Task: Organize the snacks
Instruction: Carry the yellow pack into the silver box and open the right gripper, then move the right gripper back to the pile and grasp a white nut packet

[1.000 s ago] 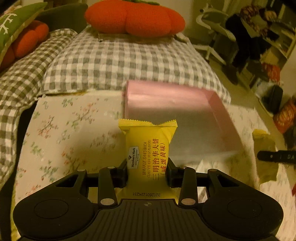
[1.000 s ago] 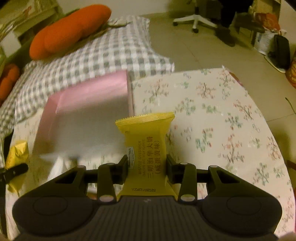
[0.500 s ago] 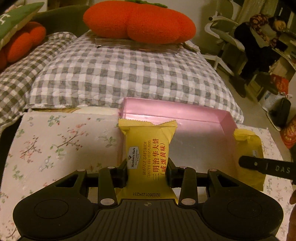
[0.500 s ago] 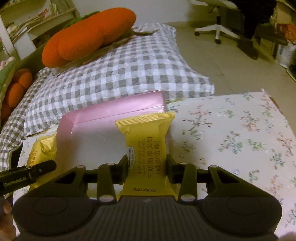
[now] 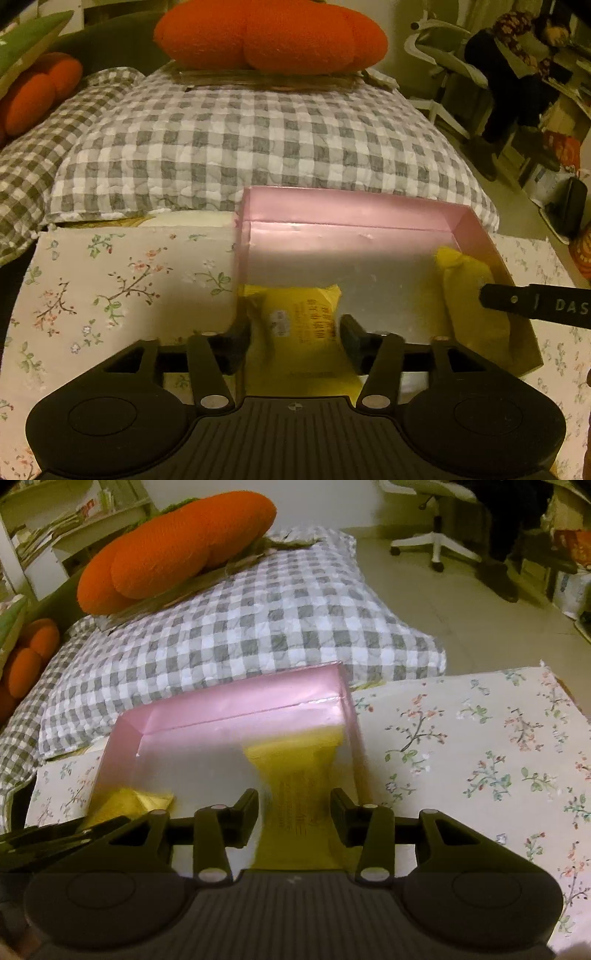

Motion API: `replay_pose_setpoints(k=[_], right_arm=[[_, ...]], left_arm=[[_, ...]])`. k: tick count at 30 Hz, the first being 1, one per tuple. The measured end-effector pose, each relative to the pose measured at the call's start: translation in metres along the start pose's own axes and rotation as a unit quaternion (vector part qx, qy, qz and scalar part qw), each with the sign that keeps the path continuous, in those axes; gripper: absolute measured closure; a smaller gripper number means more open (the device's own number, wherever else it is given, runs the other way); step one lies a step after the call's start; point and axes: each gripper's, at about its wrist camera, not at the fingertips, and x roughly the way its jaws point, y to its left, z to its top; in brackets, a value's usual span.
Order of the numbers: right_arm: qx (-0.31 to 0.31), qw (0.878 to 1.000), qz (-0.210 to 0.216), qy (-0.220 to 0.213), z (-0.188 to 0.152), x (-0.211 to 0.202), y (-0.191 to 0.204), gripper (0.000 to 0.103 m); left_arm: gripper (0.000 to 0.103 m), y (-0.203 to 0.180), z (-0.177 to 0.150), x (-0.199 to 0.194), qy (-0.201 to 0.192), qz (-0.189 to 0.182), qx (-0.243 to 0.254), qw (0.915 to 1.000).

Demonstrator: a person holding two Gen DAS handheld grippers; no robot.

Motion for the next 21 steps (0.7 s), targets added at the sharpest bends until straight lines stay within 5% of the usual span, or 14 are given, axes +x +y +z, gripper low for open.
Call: replay_pose_setpoints(k=[21], right_arm=[[0.015, 0.998, 0.023, 0.056, -0.014, -0.044, -0.006, 0.037]], left_arm=[[0.036, 0.008, -0.007, -0.064, -0.010, -0.013, -0.036, 0.9992]])
